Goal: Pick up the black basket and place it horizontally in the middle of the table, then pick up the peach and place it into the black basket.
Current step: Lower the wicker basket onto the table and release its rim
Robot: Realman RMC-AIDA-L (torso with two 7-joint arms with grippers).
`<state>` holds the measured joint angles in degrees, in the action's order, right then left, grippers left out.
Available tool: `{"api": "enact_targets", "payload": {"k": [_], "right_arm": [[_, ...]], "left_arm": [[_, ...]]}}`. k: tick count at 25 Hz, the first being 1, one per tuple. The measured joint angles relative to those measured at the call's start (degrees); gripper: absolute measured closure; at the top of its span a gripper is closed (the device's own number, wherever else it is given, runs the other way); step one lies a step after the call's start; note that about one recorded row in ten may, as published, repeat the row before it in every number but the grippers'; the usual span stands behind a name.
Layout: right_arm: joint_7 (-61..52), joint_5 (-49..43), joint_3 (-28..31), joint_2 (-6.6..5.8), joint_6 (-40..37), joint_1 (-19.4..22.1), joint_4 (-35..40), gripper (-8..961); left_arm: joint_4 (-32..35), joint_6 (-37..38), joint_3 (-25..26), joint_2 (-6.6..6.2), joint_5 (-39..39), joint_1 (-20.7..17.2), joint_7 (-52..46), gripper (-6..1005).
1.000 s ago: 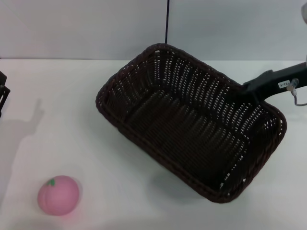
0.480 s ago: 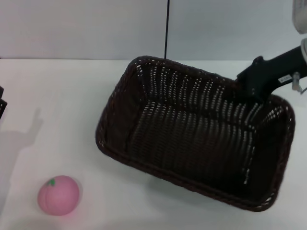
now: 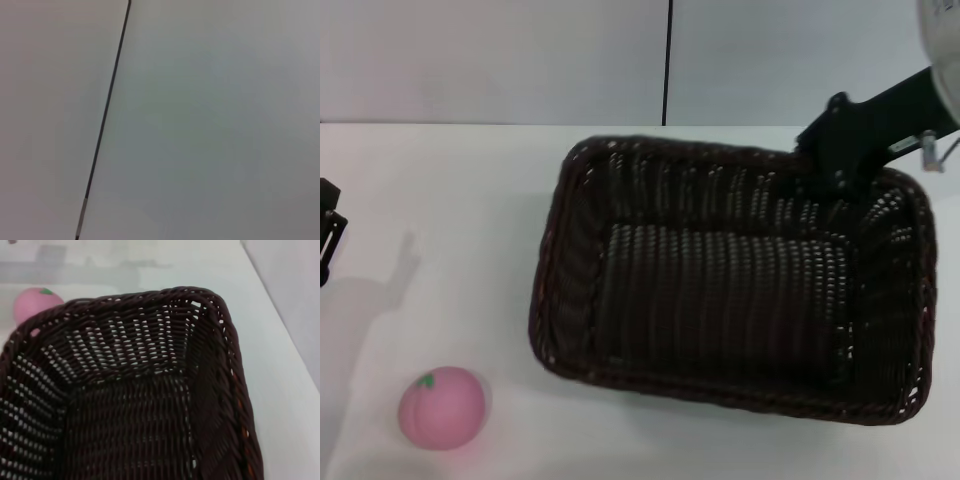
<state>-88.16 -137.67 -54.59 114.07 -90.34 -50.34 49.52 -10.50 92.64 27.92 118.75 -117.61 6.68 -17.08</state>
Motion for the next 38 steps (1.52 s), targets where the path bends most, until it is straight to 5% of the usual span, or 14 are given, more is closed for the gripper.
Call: {"api": "enact_targets", "payload": {"k": [4, 27, 33, 38], "right_arm": [[2.9, -0.8, -2.8, 2.11, 3.5, -0.1, -0.1, 712], [6.7, -0.1, -9.4, 3.97, 13.1, 0.9, -0.6, 664], [4.3, 2.9, -8.8, 4.37, 12.4, 3.0, 1.5, 548], [2.5, 8.9, -8.4, 4.69, 10.9, 9.3, 8.3, 451]], "left_arm": [[-0.6, -0.1, 0.0, -0.01, 0.0, 0.2, 0.6, 184], [-1.3, -0.4, 0.0, -0.04, 0.0, 0.1, 0.6, 191], [-1.1, -0.4, 0.0, -0.13, 0.0, 0.3, 0.6, 193], [0.2, -0.1, -0.5, -0.66, 0.0, 0.4, -1.2, 194]]}}
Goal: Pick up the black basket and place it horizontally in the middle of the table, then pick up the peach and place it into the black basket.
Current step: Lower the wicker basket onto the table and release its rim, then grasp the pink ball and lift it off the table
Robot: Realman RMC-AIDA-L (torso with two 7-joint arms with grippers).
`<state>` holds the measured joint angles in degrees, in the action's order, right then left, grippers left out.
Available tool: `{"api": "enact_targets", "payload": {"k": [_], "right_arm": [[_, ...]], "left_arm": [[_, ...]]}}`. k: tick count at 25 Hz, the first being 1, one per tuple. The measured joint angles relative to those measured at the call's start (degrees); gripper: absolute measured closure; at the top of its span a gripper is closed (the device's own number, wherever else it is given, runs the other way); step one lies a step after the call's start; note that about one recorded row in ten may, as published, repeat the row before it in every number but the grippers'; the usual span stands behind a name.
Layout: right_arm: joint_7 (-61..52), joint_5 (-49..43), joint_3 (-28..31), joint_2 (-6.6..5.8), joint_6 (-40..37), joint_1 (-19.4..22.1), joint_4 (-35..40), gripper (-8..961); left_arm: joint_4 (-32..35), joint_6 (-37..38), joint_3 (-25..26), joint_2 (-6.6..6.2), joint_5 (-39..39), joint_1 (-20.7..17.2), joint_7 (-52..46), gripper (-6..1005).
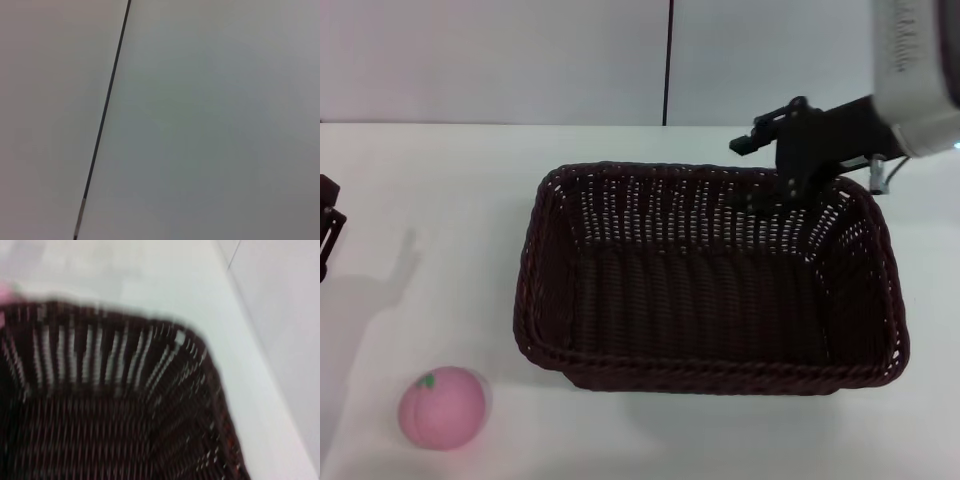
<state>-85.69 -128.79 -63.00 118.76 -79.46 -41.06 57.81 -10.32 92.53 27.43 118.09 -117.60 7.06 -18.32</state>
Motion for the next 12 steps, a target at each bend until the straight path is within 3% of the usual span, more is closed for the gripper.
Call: {"api": "enact_targets", "payload": {"k": [1, 5, 6, 7, 10, 11, 12], "right_arm": [[-0.6, 5.9, 1.4, -0.03, -2.4, 3.5, 3.3, 322], [-1.2, 15.2, 4.8, 0.01, -5.1, 8.3, 6.4, 323], [-1.3, 22.9, 6.8, 0.12, -5.8, 12.4, 6.9, 323], [-1.3, 22.9, 6.8, 0.12, -5.8, 12.4, 6.9, 323], [0.3, 33.8, 7.6, 0.17, -5.8, 18.2, 5.7, 322], [3.9, 43.2, 7.8, 0.20, -5.8, 22.5, 3.4, 322], [3.9, 43.2, 7.8, 0.20, -5.8, 22.5, 3.4, 322]], "left_arm": [[0.5, 0.3, -0.3, -0.04, 0.0, 0.1, -0.7, 195], [9.7, 4.4, -5.2, -0.16, -0.1, 1.7, -8.3, 196], [14.7, 6.2, -8.7, -0.29, -0.1, 2.6, -12.9, 196], [14.7, 6.2, -8.7, -0.29, -0.1, 2.6, -12.9, 196], [26.0, 8.5, -17.5, -0.71, -0.1, 4.0, -22.8, 197], [26.7, 8.6, -18.1, -0.74, -0.1, 4.0, -23.4, 197], [29.5, 9.4, -20.3, -0.87, -0.1, 4.2, -26.1, 198]]}}
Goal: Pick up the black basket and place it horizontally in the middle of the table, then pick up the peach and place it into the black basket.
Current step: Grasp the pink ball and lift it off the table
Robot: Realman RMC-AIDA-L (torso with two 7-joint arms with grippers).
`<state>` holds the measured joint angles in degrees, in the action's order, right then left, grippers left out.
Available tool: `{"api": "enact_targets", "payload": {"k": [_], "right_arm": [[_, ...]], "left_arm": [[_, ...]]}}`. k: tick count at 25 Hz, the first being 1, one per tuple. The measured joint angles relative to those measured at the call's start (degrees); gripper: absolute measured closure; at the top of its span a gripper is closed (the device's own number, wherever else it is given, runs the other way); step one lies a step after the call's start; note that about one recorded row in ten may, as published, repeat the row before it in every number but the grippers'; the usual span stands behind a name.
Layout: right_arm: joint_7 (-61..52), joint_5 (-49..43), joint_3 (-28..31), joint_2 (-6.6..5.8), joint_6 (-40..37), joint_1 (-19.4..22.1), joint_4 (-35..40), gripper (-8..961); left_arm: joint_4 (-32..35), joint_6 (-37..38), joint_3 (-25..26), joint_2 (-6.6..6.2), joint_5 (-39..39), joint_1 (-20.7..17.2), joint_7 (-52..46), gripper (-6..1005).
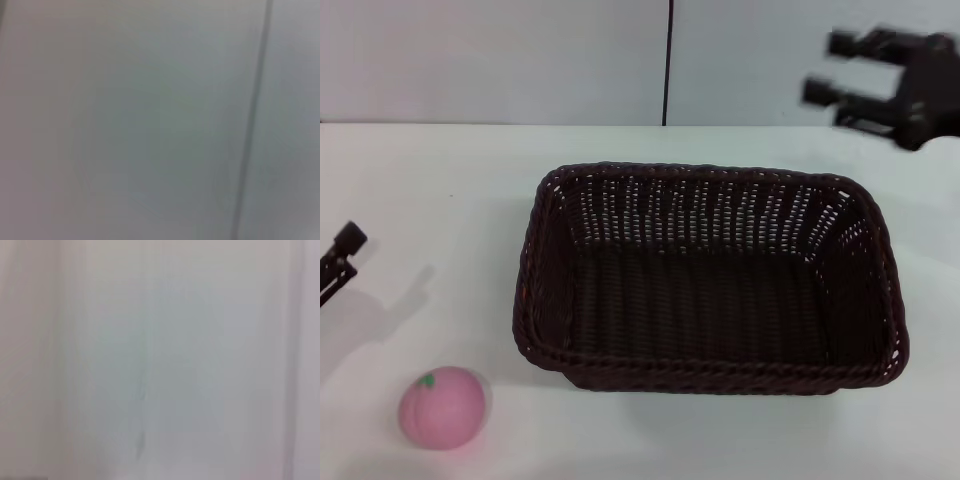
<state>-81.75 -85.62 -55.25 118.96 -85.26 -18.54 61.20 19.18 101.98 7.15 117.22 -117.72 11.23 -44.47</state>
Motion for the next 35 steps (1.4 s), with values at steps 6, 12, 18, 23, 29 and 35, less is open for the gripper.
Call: {"api": "enact_targets", "payload": {"k": [6, 12, 18, 23, 29, 35], "right_arm": [[14.3, 21.3, 0.3, 0.21, -1.6, 7.9, -12.6, 322], [21.2, 26.5, 7.3, 0.22, -6.9, 8.7, -25.0, 323], [25.6, 26.8, 16.4, 0.26, -10.2, 7.0, -36.0, 323], [28.5, 28.1, 18.9, 0.26, -11.9, 6.0, -40.1, 322], [30.1, 29.6, 19.7, 0.25, -12.5, 5.5, -42.3, 322], [30.1, 29.7, 20.2, 0.25, -12.9, 5.9, -43.3, 322]], "left_arm": [[11.4, 5.7, -10.9, -1.59, 0.0, -1.1, -12.7, 199], [14.6, 8.4, -17.0, -2.65, 0.0, -3.6, -19.1, 201], [14.4, 8.8, -21.9, -2.67, -0.3, -6.1, -20.6, 203], [14.1, 8.3, -22.3, -1.63, -3.6, -6.4, -20.2, 204], [12.7, 6.0, -21.9, 0.42, -6.3, -6.1, -14.4, 206], [8.5, 0.1, -21.8, 0.57, -6.3, -6.3, -8.8, 208]]}}
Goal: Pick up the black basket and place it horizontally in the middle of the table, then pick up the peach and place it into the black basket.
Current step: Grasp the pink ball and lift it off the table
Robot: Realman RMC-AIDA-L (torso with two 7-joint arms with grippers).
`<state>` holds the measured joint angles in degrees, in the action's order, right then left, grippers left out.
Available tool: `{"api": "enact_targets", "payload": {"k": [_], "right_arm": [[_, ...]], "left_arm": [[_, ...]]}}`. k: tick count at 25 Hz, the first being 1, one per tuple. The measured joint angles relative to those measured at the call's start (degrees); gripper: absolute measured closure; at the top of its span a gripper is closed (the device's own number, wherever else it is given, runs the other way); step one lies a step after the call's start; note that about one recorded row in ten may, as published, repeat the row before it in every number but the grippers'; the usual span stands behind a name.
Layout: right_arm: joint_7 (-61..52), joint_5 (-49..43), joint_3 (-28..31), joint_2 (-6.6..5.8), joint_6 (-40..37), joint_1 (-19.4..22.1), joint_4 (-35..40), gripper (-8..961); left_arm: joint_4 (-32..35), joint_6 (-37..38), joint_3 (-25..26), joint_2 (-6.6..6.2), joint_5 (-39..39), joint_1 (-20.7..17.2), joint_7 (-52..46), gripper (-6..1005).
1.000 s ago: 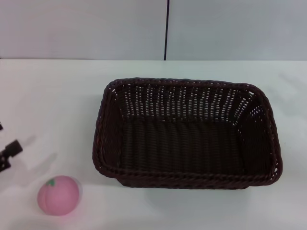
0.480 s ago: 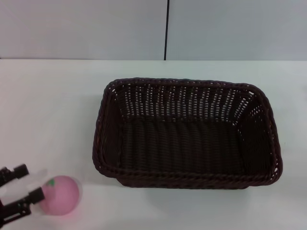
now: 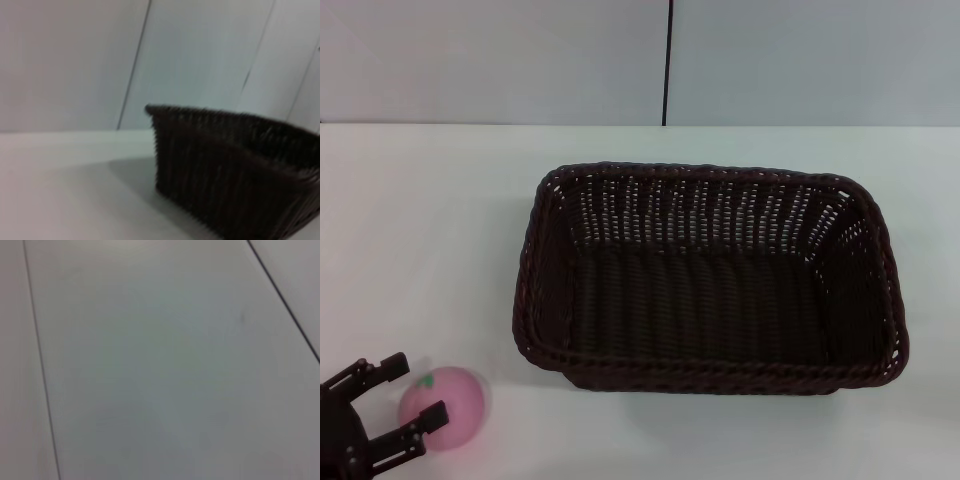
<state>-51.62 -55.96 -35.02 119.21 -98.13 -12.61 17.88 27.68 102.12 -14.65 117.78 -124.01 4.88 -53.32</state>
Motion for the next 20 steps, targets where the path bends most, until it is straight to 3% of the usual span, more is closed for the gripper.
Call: {"api": "enact_targets", "payload": {"k": [14, 20], "right_arm": [[0.1, 0.1, 0.8, -0.01, 0.0, -0.4, -3.2, 322], [1.9, 0.1, 3.0, -0.03, 0.0, -1.1, -6.2, 323]], "left_arm": [[-0.4, -4.1, -0.5, -0.10, -1.1, 0.4, 1.2, 212], [-0.3, -3.9, -0.6, -0.11, -1.2, 0.2, 4.0, 414]]}}
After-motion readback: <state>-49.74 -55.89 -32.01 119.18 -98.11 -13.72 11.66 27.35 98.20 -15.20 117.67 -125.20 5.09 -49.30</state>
